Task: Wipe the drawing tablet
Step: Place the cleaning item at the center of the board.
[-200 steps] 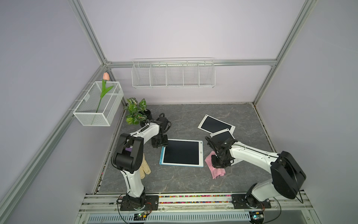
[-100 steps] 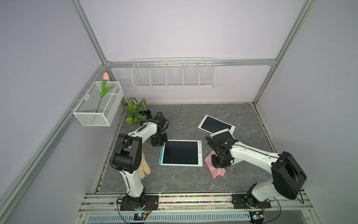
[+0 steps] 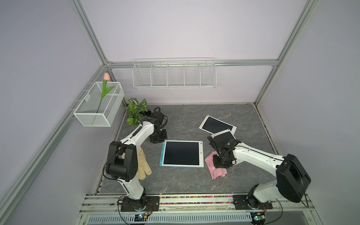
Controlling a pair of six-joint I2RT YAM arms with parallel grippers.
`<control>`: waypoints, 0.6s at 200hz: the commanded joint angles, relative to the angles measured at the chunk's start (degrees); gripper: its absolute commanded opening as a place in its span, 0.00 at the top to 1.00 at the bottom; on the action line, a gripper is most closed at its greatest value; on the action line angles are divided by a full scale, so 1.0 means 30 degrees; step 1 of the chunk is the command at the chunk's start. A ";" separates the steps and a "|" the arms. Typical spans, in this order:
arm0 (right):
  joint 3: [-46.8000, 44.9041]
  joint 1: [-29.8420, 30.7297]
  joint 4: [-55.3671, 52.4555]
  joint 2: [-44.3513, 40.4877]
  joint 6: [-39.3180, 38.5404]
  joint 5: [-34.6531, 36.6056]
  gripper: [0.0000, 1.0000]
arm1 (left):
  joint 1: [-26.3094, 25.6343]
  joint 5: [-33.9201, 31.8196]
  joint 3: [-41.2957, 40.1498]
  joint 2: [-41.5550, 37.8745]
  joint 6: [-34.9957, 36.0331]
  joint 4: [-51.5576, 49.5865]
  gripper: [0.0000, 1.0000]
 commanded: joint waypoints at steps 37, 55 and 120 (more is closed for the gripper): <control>0.1872 -0.0092 -0.1168 -0.2190 -0.0232 0.1753 0.34 | 0.0054 -0.0654 -0.1144 -0.2317 -0.0960 0.0129 0.81; 0.2063 -0.0117 -0.0653 -0.3340 -0.0615 0.1975 0.21 | 0.0075 -0.0817 -0.1349 -0.3050 -0.1121 0.0033 0.78; 0.2118 -0.0119 -0.2046 -0.5322 -0.1623 0.3240 0.13 | 0.0070 -0.1117 -0.2187 -0.4806 -0.1642 -0.0499 0.76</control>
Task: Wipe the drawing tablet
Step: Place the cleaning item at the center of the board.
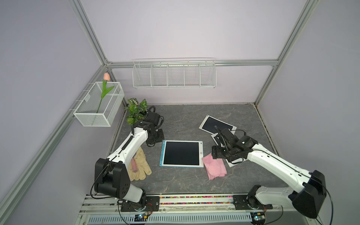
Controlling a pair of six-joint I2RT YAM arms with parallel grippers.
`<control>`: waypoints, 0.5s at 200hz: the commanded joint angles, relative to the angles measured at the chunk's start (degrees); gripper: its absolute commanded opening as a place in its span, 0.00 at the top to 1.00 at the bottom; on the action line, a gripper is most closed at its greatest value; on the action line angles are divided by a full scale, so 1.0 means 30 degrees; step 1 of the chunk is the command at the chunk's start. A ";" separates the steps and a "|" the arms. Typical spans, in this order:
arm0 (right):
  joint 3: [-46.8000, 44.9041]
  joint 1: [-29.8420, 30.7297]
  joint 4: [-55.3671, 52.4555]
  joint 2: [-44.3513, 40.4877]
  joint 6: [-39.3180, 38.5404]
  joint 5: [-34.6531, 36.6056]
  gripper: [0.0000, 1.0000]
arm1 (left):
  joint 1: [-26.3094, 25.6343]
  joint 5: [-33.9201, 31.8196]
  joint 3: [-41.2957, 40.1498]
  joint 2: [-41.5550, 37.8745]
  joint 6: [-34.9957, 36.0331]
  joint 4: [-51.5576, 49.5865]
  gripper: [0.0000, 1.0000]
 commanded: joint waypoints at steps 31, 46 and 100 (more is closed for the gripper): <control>-0.1431 -0.0112 -0.2451 -0.3085 0.0093 0.1573 0.22 | 0.0055 -0.0624 -0.0876 -0.1153 -0.0829 -0.0654 0.75; -0.1998 -0.0220 -0.2834 -0.4323 0.0592 0.2185 0.16 | 0.0153 -0.0921 -0.0919 -0.1592 -0.1086 -0.0821 0.62; 0.0508 -0.1517 -0.2573 -0.6045 -0.0934 0.8427 0.11 | 0.0936 -0.2345 -0.1299 -0.5976 -0.1776 0.1120 0.00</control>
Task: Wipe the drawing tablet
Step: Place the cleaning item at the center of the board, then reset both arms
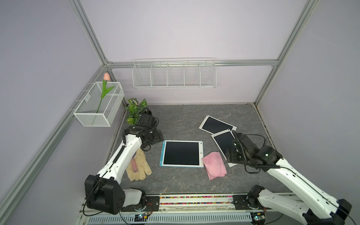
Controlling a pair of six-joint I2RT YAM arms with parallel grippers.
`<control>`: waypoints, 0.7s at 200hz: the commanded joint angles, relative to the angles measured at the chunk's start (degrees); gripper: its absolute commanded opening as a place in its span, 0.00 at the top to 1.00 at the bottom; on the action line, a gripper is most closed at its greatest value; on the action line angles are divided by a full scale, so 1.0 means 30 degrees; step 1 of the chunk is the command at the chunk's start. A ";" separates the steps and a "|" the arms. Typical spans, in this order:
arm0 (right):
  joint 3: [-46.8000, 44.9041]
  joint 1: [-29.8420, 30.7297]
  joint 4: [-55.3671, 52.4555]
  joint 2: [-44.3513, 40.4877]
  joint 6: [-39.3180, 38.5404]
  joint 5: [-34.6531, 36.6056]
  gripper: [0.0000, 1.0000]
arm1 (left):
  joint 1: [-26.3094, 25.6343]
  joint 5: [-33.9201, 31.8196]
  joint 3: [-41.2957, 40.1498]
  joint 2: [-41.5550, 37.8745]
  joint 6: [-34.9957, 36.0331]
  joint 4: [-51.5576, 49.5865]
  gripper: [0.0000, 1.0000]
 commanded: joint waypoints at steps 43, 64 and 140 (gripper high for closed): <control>-0.4044 -0.1662 1.3778 -0.3488 -0.8951 1.0928 0.11 | -0.0146 -0.9896 -0.2471 -0.6520 -0.1920 0.3946 0.00; -0.8932 -0.3883 2.1907 -0.4149 -1.1691 1.0049 0.11 | -0.0146 -1.1806 -0.7189 -0.8702 0.1007 1.0414 0.00; -1.2863 -0.9812 3.0336 0.3640 -1.1420 0.2699 0.11 | 0.0908 -1.2231 -1.3351 -0.4322 0.6313 2.1570 0.00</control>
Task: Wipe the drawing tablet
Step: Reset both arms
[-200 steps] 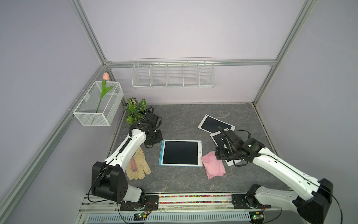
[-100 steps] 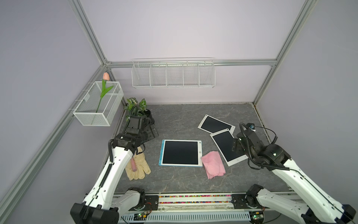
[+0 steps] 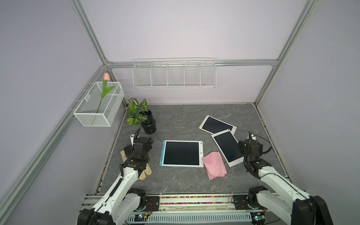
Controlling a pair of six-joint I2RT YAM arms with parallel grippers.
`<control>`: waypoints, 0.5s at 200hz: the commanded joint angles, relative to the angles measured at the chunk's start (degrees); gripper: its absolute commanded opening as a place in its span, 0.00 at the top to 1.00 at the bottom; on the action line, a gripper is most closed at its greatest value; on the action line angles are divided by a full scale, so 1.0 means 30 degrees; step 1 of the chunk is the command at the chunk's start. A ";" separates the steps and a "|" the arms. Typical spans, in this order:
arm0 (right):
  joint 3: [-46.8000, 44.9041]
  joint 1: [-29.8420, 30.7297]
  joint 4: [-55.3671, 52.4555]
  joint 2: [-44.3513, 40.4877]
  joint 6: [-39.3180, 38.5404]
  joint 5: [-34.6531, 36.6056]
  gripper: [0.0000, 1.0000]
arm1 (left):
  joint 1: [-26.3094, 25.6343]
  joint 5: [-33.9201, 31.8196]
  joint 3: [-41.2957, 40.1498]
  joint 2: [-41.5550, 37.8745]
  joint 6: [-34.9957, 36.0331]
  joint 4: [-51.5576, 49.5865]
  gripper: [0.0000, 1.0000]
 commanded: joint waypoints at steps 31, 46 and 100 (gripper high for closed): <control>-0.0380 -0.2157 0.9036 0.4517 -0.0715 -0.3829 0.11 | 0.1996 0.1368 0.0649 0.5255 0.1669 0.7952 0.00; 0.0031 -0.2766 0.9760 0.5421 -0.0868 -0.4566 0.11 | 0.2647 0.2094 0.1009 0.6803 0.2145 0.9354 0.00; -0.0637 -0.3839 1.3389 0.7847 -0.0947 -0.7155 0.11 | 0.3985 0.4826 0.0891 0.9705 0.2624 1.2904 0.01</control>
